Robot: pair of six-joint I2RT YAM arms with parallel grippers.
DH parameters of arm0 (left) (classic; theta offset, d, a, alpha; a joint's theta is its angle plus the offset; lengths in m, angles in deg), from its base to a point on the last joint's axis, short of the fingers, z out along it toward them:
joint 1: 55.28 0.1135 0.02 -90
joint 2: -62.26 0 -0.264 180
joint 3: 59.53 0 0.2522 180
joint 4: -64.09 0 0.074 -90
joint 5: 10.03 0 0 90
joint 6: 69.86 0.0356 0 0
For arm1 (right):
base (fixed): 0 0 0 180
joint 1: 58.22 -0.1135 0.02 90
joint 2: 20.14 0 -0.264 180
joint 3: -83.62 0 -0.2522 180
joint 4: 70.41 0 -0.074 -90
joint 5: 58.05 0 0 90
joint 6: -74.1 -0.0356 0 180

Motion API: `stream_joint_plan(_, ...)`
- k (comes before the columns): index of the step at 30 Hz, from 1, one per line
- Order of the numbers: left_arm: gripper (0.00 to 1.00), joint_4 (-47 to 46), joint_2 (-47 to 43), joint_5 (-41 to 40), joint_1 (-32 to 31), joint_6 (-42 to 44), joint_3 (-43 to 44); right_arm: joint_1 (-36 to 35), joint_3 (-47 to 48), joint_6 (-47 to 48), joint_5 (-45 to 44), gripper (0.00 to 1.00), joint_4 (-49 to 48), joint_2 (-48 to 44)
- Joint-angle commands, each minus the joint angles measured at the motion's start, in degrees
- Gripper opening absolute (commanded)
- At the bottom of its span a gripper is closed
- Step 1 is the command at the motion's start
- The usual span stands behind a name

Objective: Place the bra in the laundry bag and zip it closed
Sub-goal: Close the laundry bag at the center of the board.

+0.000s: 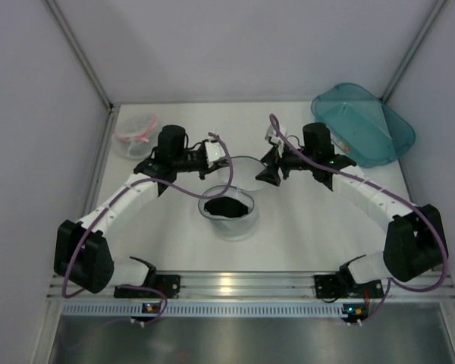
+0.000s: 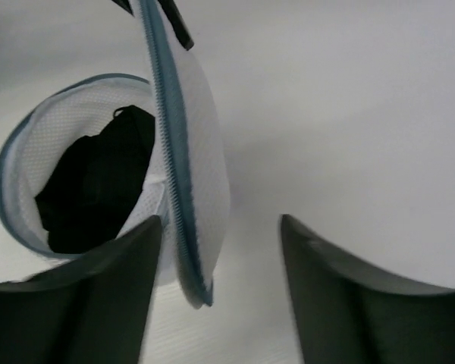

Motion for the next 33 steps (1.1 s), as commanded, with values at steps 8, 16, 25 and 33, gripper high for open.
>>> stream_joint_plan(8, 0.33, -1.4, -4.8, -4.8, -1.4, 0.0, 1.7, -5.4, 1.6, 7.3, -8.8, 0.0, -7.6, -2.7)
stream_joint_plan(16, 0.94, 2.7, -13.6, -21.9, -0.8, -24.4, 4.5, -6.5, 1.9, 10.2, -26.3, 0.0, -0.3, -9.0)
stream_joint_plan(25, 0.97, 10.0, -15.3, -22.3, -0.6, -60.6, 6.8, -17.4, -2.6, 12.7, -45.4, 0.0, 2.1, -13.1)
stream_joint_plan(33, 0.91, 12.3, -14.3, -19.7, -0.6, -89.7, -0.5, -25.5, -2.7, 9.6, -61.7, 0.0, -0.5, -9.1)
